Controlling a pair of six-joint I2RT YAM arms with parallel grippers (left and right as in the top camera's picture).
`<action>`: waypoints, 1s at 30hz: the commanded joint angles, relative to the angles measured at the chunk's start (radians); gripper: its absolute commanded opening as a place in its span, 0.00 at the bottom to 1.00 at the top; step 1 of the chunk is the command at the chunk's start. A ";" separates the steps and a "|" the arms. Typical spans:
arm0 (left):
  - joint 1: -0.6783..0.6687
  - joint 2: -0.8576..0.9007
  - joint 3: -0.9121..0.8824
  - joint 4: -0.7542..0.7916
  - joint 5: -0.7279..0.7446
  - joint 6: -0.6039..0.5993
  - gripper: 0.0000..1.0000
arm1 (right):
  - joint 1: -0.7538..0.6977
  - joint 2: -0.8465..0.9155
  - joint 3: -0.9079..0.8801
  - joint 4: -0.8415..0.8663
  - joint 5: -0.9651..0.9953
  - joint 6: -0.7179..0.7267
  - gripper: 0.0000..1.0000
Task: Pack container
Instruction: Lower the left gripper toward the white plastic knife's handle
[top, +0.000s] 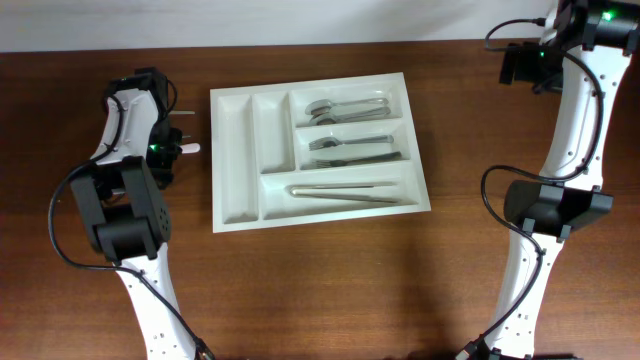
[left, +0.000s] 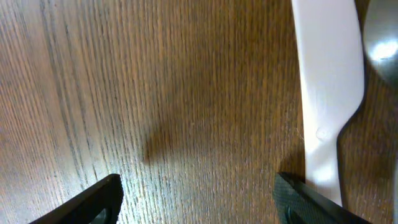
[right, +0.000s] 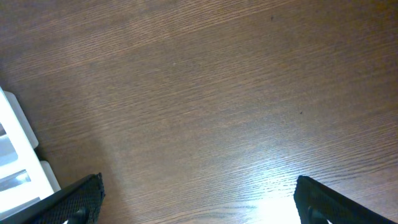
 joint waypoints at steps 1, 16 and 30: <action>0.001 0.012 -0.007 0.071 0.074 0.145 0.80 | -0.001 -0.010 -0.004 -0.006 0.008 -0.010 0.99; 0.000 0.003 -0.007 0.144 0.126 0.208 0.83 | -0.001 -0.010 -0.004 -0.006 0.008 -0.010 0.99; 0.000 -0.067 -0.007 0.201 0.108 0.323 0.83 | -0.001 -0.010 -0.004 -0.006 0.008 -0.010 0.99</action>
